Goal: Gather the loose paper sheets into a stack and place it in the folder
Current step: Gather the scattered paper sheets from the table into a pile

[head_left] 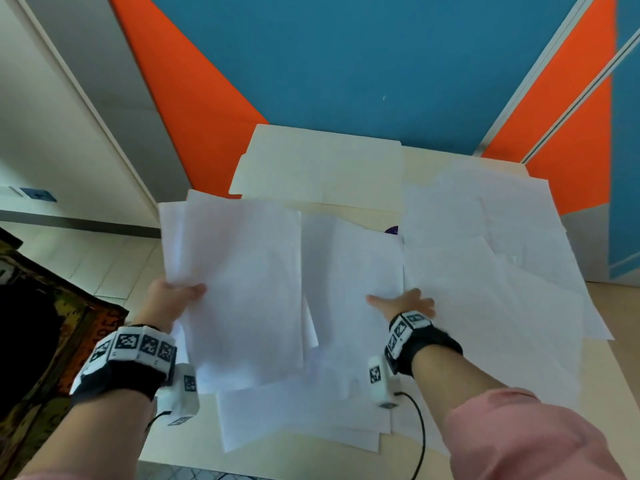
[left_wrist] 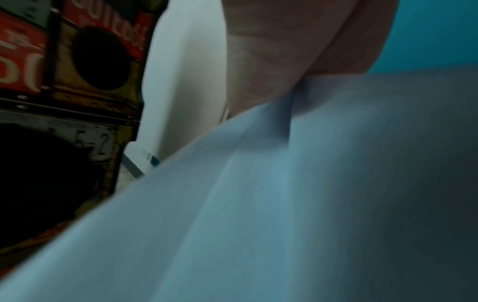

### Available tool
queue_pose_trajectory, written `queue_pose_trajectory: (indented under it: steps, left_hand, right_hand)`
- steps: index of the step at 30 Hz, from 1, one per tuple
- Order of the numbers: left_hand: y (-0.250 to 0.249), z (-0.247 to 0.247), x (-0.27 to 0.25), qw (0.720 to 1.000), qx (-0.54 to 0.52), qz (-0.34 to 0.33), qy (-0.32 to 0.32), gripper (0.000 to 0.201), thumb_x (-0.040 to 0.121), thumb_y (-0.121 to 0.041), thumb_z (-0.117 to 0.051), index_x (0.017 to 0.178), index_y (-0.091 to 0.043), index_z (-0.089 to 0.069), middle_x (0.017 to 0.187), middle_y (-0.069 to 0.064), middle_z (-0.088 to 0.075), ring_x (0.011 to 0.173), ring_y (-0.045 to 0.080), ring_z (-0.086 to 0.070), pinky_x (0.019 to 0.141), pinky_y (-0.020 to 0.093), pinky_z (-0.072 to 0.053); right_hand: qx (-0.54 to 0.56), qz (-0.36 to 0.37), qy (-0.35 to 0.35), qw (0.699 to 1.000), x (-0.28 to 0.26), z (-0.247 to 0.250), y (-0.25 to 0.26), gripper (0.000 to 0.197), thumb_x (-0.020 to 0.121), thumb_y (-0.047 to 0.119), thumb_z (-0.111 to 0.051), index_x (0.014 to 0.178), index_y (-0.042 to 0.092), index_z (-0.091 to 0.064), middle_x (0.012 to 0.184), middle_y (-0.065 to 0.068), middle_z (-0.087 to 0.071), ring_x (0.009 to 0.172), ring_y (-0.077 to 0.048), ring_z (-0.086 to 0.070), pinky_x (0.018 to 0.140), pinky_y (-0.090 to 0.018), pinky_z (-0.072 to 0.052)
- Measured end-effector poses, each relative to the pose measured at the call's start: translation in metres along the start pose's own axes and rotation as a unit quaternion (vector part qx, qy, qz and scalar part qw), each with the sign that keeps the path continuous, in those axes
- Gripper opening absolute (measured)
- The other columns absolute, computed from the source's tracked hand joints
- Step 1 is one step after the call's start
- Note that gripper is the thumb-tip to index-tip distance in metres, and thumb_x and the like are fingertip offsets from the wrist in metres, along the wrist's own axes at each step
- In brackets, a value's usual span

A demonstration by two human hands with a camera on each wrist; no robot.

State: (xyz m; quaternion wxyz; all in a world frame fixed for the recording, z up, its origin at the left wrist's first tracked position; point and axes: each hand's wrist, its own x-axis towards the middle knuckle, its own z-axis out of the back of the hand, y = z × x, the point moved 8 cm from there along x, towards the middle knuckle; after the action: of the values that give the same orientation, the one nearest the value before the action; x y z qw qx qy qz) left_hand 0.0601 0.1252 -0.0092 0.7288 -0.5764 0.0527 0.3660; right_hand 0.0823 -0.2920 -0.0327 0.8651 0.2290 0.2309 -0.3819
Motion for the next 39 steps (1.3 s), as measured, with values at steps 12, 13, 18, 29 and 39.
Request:
queue_pose_trajectory:
  steps: [12, 13, 18, 29, 39]
  left_hand:
    - [0.04, 0.063, 0.011, 0.99, -0.131, 0.026, -0.031, 0.045, 0.076, -0.005, -0.07, 0.119, 0.003, -0.058, 0.116, 0.023, -0.063, 0.105, 0.041, -0.059, 0.099, 0.057, -0.042]
    - [0.042, 0.062, 0.011, 0.991, -0.128, 0.028, -0.029, 0.044, 0.077, -0.004, -0.069, 0.119, 0.002, -0.058, 0.115, 0.022, -0.063, 0.105, 0.041, -0.059, 0.099, 0.056, -0.042]
    - [0.045, 0.051, 0.011, 0.989, -0.14, 0.044, -0.019, 0.044, 0.078, -0.002, -0.068, 0.12, 0.001, -0.057, 0.115, 0.02, -0.063, 0.105, 0.038, -0.059, 0.1, 0.054, -0.042]
    - [0.03, 0.015, 0.015, 0.988, -0.143, 0.047, 0.022, 0.038, 0.08, 0.0, -0.065, 0.117, 0.001, -0.058, 0.11, 0.018, -0.063, 0.103, 0.034, -0.059, 0.09, 0.043, -0.044]
    - [0.029, 0.017, 0.013, 0.99, -0.132, 0.045, 0.027, 0.035, 0.084, 0.0, -0.061, 0.118, -0.001, -0.055, 0.099, 0.012, -0.062, 0.087, 0.03, -0.058, 0.085, 0.042, -0.042]
  right_hand:
    - [-0.108, 0.018, 0.017, 0.994, 0.018, -0.018, 0.028, 0.107, 0.059, 0.043, -0.084, 0.139, 0.005, -0.024, 0.144, -0.014, -0.024, 0.137, -0.031, -0.025, 0.109, -0.042, -0.029]
    - [-0.097, 0.011, 0.011, 0.995, 0.019, -0.016, 0.029, 0.106, 0.059, 0.042, -0.084, 0.139, 0.007, -0.024, 0.143, -0.014, -0.023, 0.135, -0.032, -0.026, 0.108, -0.043, -0.031]
    - [-0.114, 0.02, -0.002, 0.993, 0.019, -0.014, 0.04, 0.065, 0.084, 0.039, -0.062, 0.129, 0.004, -0.032, 0.143, -0.014, -0.027, 0.133, -0.028, -0.031, 0.111, -0.037, -0.029]
    - [0.003, 0.076, -0.001, 0.997, 0.021, -0.024, 0.052, 0.066, 0.076, 0.006, -0.07, 0.131, 0.015, -0.035, 0.136, -0.016, -0.032, 0.117, -0.034, -0.047, 0.087, -0.035, -0.045]
    - [0.016, 0.221, 0.02, 0.975, 0.012, -0.027, 0.065, 0.062, 0.085, 0.052, -0.053, 0.133, 0.014, -0.046, 0.139, -0.011, -0.04, 0.131, -0.032, -0.036, 0.108, -0.046, -0.03]
